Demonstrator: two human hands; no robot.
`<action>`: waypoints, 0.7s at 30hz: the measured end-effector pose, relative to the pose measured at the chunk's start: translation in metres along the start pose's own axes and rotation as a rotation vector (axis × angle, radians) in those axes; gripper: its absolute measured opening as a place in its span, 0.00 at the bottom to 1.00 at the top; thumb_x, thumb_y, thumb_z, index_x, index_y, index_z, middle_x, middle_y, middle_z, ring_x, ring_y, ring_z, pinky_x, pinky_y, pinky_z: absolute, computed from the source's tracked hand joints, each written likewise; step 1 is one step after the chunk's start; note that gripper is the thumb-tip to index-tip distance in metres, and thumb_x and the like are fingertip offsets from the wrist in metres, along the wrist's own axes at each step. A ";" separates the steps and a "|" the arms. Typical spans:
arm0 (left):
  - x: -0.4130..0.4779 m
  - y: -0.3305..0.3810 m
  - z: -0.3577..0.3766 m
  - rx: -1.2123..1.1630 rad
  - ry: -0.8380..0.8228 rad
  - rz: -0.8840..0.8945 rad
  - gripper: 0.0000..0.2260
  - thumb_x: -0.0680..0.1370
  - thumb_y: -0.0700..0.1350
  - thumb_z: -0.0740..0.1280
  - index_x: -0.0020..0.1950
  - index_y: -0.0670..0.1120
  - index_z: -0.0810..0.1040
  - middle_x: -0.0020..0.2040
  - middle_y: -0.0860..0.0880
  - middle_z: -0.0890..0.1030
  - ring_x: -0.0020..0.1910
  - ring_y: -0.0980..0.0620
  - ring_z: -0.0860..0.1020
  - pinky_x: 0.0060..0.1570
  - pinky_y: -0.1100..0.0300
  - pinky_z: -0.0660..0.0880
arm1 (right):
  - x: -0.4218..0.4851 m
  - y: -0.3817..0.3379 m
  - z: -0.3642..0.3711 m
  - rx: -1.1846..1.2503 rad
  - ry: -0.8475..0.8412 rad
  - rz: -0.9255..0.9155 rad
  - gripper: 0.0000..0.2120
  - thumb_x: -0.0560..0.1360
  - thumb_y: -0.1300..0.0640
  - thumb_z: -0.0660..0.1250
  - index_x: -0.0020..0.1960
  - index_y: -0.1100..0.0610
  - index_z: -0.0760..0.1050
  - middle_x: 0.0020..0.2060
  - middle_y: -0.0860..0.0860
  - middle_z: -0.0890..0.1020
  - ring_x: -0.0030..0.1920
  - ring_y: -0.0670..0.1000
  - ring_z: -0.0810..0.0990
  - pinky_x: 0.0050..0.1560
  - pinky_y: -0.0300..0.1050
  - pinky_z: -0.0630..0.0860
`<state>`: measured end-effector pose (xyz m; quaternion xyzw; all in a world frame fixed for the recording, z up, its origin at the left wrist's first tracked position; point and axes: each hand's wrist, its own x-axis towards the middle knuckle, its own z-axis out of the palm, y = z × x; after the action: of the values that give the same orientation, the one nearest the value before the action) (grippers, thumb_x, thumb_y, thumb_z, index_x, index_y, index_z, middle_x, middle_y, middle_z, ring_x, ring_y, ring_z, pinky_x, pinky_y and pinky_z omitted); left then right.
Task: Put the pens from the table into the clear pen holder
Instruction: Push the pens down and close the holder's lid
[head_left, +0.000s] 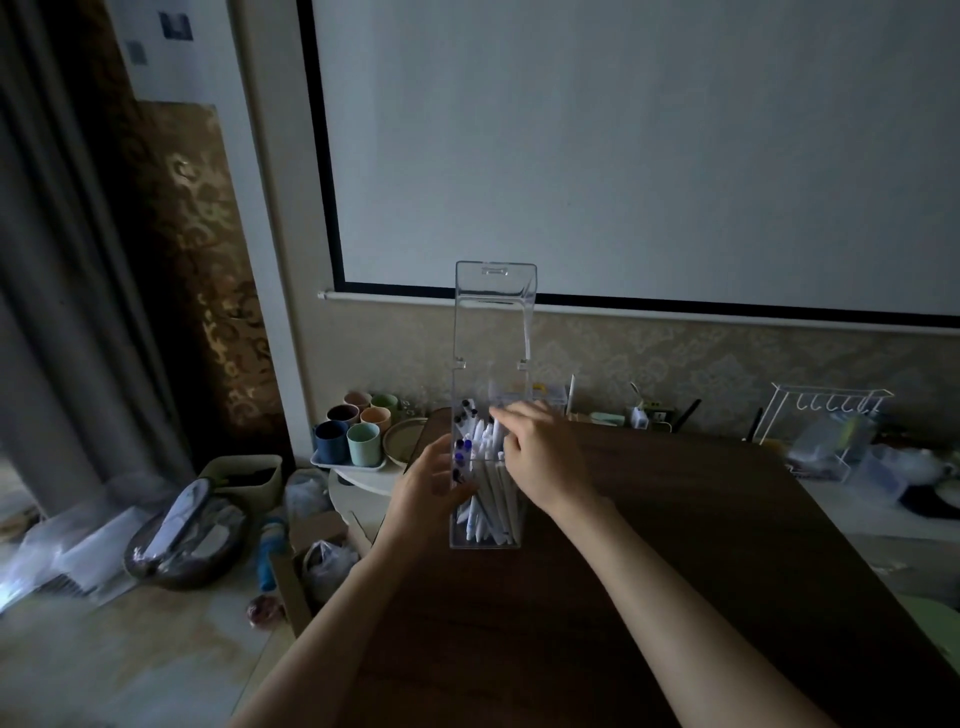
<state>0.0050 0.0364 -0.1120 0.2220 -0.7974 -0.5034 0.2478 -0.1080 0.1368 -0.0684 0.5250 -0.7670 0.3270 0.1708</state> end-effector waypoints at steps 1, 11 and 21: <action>0.000 0.000 0.000 -0.006 0.003 0.006 0.30 0.72 0.38 0.69 0.71 0.44 0.61 0.58 0.49 0.74 0.50 0.57 0.74 0.42 0.70 0.73 | -0.003 0.002 0.002 0.000 -0.022 0.008 0.19 0.74 0.70 0.58 0.64 0.61 0.71 0.59 0.56 0.79 0.61 0.53 0.74 0.68 0.45 0.67; 0.000 -0.015 0.001 -0.005 -0.011 0.039 0.29 0.72 0.38 0.70 0.69 0.51 0.62 0.59 0.48 0.78 0.57 0.51 0.78 0.51 0.65 0.77 | 0.068 0.016 -0.036 0.786 0.053 0.725 0.22 0.80 0.49 0.52 0.68 0.61 0.65 0.66 0.56 0.72 0.67 0.55 0.69 0.63 0.47 0.65; -0.007 -0.016 0.003 -0.086 -0.032 0.015 0.25 0.75 0.34 0.63 0.69 0.50 0.62 0.54 0.49 0.79 0.47 0.61 0.80 0.42 0.71 0.77 | 0.010 -0.002 -0.033 0.658 0.146 0.358 0.29 0.80 0.43 0.43 0.59 0.63 0.73 0.59 0.61 0.77 0.59 0.56 0.75 0.56 0.40 0.71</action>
<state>0.0102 0.0362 -0.1292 0.1971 -0.7806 -0.5388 0.2481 -0.1126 0.1516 -0.0371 0.3851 -0.6862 0.6170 -0.0125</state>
